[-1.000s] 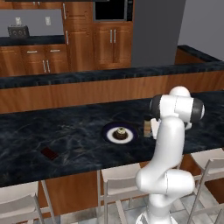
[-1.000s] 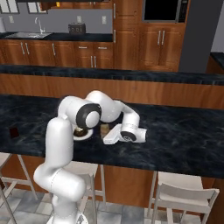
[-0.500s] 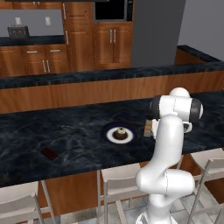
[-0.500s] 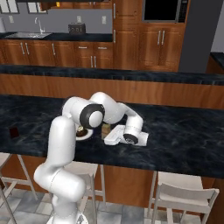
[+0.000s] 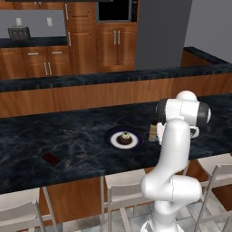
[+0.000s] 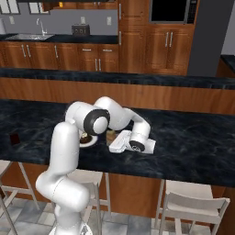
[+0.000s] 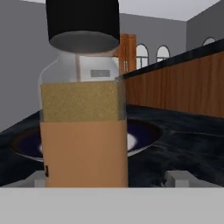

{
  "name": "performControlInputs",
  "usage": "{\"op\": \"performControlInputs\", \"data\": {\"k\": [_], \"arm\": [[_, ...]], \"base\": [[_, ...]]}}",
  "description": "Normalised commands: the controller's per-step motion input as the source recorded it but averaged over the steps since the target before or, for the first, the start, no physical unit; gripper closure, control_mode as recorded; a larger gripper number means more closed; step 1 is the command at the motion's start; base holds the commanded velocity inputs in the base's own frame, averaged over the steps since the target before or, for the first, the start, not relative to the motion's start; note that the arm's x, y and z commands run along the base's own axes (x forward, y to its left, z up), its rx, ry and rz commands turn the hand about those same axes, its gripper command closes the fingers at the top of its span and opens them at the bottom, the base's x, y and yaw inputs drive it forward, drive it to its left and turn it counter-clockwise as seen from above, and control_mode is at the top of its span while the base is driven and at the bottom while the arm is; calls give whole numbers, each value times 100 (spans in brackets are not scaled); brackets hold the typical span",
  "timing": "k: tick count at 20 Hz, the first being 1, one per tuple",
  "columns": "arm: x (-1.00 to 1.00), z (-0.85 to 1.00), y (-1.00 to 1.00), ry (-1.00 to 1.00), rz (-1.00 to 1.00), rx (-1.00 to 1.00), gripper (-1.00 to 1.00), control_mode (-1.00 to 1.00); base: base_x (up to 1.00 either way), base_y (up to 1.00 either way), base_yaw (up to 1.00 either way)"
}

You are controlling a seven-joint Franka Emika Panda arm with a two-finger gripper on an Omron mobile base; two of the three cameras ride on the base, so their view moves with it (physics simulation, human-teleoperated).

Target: Take the cinnamon bottle from the cabinet and place it on the dining table, next to the plate with the cupcake. Then take the chocolate from the dining counter and place it on the cupcake plate.

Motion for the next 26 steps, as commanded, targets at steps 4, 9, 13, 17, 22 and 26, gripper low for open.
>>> {"op": "performControlInputs", "data": {"k": [4,9,13,17,22,26], "arm": [[1,0,0,5,0,-2,-100,-100],[1,0,-14,11,0,0,-100,-100],[-14,0,-27,6,0,0,-100,-100],[-33,0,-12,0,0,-2,-100,-100],[-55,2,7,-5,0,-10,-100,-100],[-55,26,34,-15,-7,-21,-100,-100]], "base": [[0,0,0],[0,0,0],[0,0,0],[0,0,0],[0,0,0],[0,0,0]]}}
